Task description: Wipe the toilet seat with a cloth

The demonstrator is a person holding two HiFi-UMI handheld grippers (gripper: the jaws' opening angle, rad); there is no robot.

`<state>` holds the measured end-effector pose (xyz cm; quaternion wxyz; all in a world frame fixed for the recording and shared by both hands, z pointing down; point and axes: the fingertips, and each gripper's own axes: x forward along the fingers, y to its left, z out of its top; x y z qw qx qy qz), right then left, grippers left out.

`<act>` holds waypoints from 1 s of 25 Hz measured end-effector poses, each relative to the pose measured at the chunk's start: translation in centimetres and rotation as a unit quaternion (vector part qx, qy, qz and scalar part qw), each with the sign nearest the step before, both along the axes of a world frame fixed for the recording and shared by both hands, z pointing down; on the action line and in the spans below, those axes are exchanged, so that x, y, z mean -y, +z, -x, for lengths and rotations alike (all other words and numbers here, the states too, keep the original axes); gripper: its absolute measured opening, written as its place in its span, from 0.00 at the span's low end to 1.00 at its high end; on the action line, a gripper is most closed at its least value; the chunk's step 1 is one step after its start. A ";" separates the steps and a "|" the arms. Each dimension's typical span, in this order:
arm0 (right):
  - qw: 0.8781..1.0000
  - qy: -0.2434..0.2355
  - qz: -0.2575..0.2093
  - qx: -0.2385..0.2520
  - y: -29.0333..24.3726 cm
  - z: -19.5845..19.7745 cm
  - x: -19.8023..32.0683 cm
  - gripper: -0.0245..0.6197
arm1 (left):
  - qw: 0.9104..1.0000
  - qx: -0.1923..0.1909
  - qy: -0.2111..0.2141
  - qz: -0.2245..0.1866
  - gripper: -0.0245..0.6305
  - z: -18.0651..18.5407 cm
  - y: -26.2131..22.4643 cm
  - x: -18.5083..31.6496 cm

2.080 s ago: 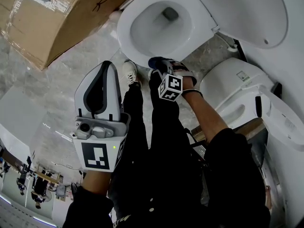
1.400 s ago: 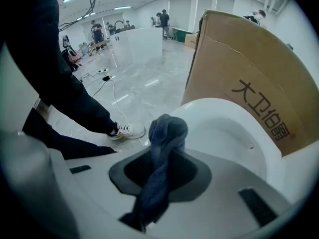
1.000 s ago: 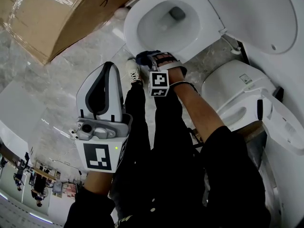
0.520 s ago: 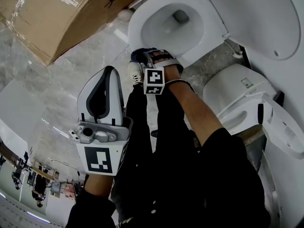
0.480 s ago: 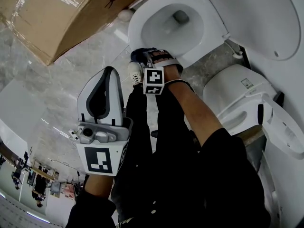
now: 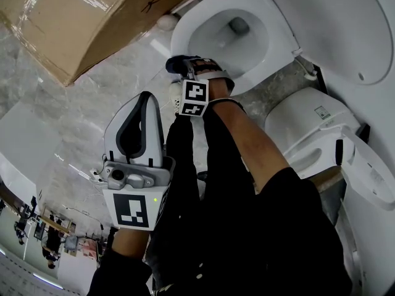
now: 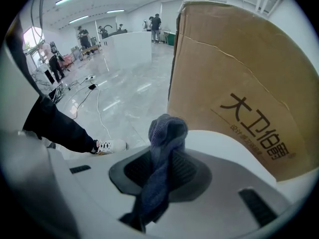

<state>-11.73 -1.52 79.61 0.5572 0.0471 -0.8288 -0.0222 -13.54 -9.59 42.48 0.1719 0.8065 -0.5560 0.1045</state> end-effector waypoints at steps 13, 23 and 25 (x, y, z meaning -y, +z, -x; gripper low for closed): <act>0.997 0.081 0.012 0.014 -0.1 1.0 6.0 0.17 | 1.000 0.000 -0.012 0.001 0.05 0.8 0.2 0.1; 0.985 0.168 0.016 0.030 -0.3 -0.1 10.8 0.17 | 1.000 0.000 -0.021 0.006 0.05 1.1 0.3 0.4; 0.983 0.181 0.008 0.027 -0.3 -0.7 12.1 0.17 | 1.000 0.002 -0.020 0.005 0.05 1.1 0.4 0.3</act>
